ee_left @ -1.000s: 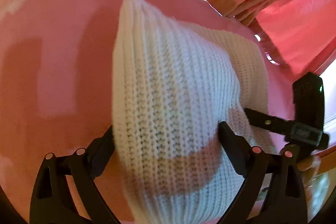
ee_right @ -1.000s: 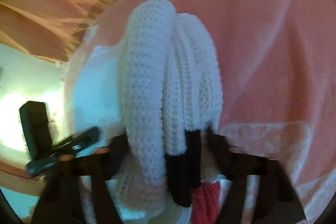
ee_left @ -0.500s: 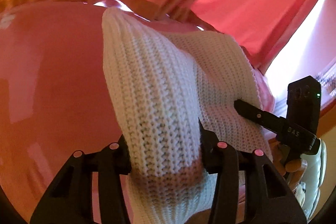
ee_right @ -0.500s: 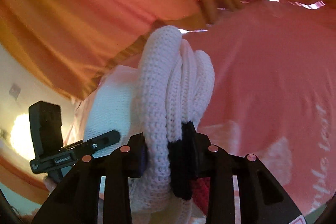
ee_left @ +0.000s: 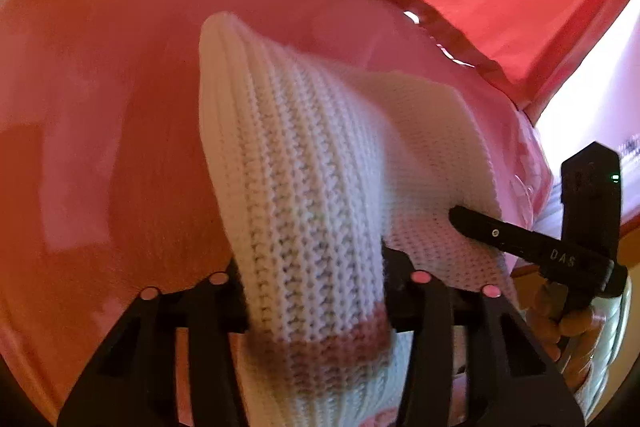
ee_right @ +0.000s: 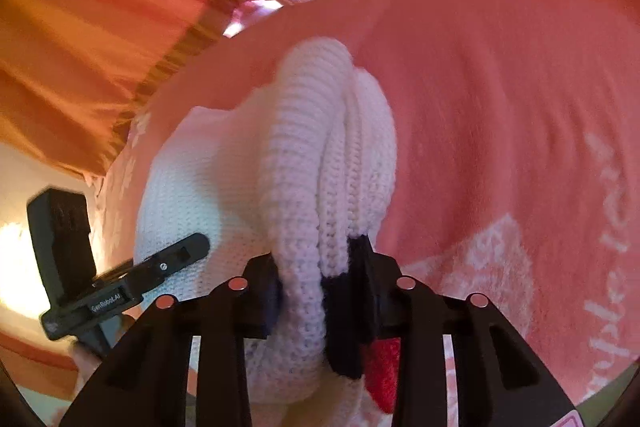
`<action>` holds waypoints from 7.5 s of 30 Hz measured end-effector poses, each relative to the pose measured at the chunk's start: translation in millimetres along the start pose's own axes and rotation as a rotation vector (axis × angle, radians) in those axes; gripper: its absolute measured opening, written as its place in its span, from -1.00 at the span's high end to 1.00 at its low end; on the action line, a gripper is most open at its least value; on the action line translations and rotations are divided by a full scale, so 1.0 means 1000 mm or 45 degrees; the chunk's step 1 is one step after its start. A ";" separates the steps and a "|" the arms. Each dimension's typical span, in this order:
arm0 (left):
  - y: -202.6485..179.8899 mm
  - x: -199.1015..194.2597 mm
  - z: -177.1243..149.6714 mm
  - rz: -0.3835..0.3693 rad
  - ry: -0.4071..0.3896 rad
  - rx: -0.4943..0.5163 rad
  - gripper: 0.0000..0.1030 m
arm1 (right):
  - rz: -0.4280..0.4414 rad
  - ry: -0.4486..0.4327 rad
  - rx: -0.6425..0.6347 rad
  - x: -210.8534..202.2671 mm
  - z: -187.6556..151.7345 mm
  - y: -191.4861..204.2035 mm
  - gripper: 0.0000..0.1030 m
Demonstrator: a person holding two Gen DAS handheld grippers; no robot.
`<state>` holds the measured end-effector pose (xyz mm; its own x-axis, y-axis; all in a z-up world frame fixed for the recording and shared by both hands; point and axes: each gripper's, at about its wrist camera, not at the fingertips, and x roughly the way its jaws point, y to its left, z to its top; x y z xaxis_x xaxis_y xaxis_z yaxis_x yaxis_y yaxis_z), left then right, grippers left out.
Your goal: Fold small clothes
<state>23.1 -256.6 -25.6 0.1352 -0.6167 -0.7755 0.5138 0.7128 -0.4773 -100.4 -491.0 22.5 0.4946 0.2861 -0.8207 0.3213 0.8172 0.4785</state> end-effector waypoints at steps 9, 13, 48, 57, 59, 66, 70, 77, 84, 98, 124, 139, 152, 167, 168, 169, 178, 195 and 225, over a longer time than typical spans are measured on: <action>-0.044 -0.171 0.034 -0.071 -0.293 0.243 0.17 | 0.152 -0.361 -0.211 -0.140 0.019 0.111 0.41; -0.056 -0.250 0.041 -0.057 -0.472 0.340 0.15 | 0.230 -0.498 -0.351 -0.189 0.026 0.184 0.41; 0.178 -0.117 0.006 0.731 -0.262 -0.006 -0.39 | -0.114 0.093 -0.636 0.142 0.011 0.243 1.00; 0.175 -0.118 0.003 0.731 -0.265 -0.004 -0.40 | -0.145 0.191 -0.678 0.153 -0.016 0.241 1.00; 0.173 -0.125 0.001 0.726 -0.283 0.005 -0.39 | -0.085 0.141 -0.694 0.130 -0.018 0.244 0.93; 0.174 -0.141 -0.023 0.720 -0.291 0.018 -0.50 | -0.033 0.201 -0.694 0.122 -0.037 0.226 0.24; 0.179 -0.132 -0.033 0.732 -0.244 0.033 -0.51 | -0.096 0.206 -0.719 0.128 -0.045 0.217 0.09; 0.187 -0.115 -0.037 0.722 -0.173 0.009 -0.53 | -0.057 0.146 -0.690 0.119 -0.041 0.214 0.71; 0.190 -0.110 -0.039 0.730 -0.150 0.012 -0.53 | -0.107 0.285 -0.624 0.151 -0.040 0.191 0.63; 0.171 -0.126 0.005 0.732 -0.277 -0.016 -0.50 | -0.115 0.033 -0.657 0.111 -0.010 0.248 0.61; 0.183 -0.109 0.008 0.754 -0.256 -0.030 -0.67 | -0.114 0.213 -0.517 0.159 0.013 0.227 1.00; 0.181 -0.111 0.005 0.771 -0.260 -0.016 -0.66 | -0.221 0.120 -0.647 0.143 -0.004 0.236 1.00; 0.157 -0.131 -0.002 0.786 -0.356 0.028 -0.65 | -0.227 -0.218 -0.628 0.084 -0.002 0.249 0.82; 0.144 -0.191 -0.073 0.832 -0.690 -0.168 -0.91 | -0.267 -0.331 -0.550 0.060 -0.087 0.222 0.22; 0.144 -0.191 -0.078 0.837 -0.690 -0.174 -0.91 | -0.277 -0.334 -0.567 0.061 -0.092 0.222 0.17; 0.143 -0.190 -0.082 0.852 -0.685 -0.172 -0.91 | -0.283 -0.335 -0.581 0.061 -0.098 0.222 0.17; 0.120 -0.172 -0.107 0.877 -0.643 -0.067 -0.91 | -0.365 -0.368 -0.510 0.059 -0.128 0.201 0.08; 0.109 -0.145 -0.121 0.934 -0.553 -0.003 -0.90 | -0.409 -0.356 -0.547 0.062 -0.142 0.193 0.08; 0.109 -0.125 -0.122 0.920 -0.467 -0.004 -0.90 | -0.412 -0.335 -0.570 0.075 -0.152 0.203 -0.02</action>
<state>-41.0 -60.6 -31.1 0.7024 -0.0736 -0.7079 0.1909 0.9777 0.0878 -120.7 -228.2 10.8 0.6298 -0.0982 -0.7705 0.1459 0.9893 -0.0068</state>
